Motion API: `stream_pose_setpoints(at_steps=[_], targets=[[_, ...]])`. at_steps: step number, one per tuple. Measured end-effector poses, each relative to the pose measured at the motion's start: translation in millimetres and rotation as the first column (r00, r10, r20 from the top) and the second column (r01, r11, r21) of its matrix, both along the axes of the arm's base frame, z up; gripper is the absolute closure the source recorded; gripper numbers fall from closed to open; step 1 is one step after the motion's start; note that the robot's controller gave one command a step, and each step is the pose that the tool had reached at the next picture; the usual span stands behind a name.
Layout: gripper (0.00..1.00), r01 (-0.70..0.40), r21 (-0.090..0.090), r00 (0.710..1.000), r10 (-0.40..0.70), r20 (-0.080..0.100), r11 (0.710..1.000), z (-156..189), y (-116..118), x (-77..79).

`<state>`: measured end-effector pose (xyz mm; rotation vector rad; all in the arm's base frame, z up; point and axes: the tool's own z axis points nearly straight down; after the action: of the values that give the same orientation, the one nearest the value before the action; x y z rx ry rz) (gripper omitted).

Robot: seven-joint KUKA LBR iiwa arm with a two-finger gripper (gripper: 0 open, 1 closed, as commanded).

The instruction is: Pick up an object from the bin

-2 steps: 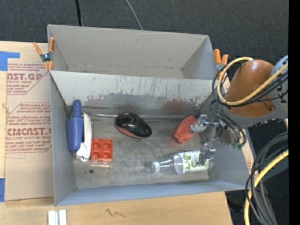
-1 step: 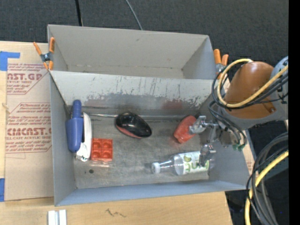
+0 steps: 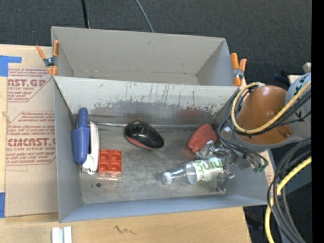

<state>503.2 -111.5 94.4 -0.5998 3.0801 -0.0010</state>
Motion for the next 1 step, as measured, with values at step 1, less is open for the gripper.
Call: stream_pose_setpoints(at_steps=[1], targets=[[1.0,-0.059,0.001,0.998,0.059,-0.003,0.998,14.3,24.6,-9.0]])
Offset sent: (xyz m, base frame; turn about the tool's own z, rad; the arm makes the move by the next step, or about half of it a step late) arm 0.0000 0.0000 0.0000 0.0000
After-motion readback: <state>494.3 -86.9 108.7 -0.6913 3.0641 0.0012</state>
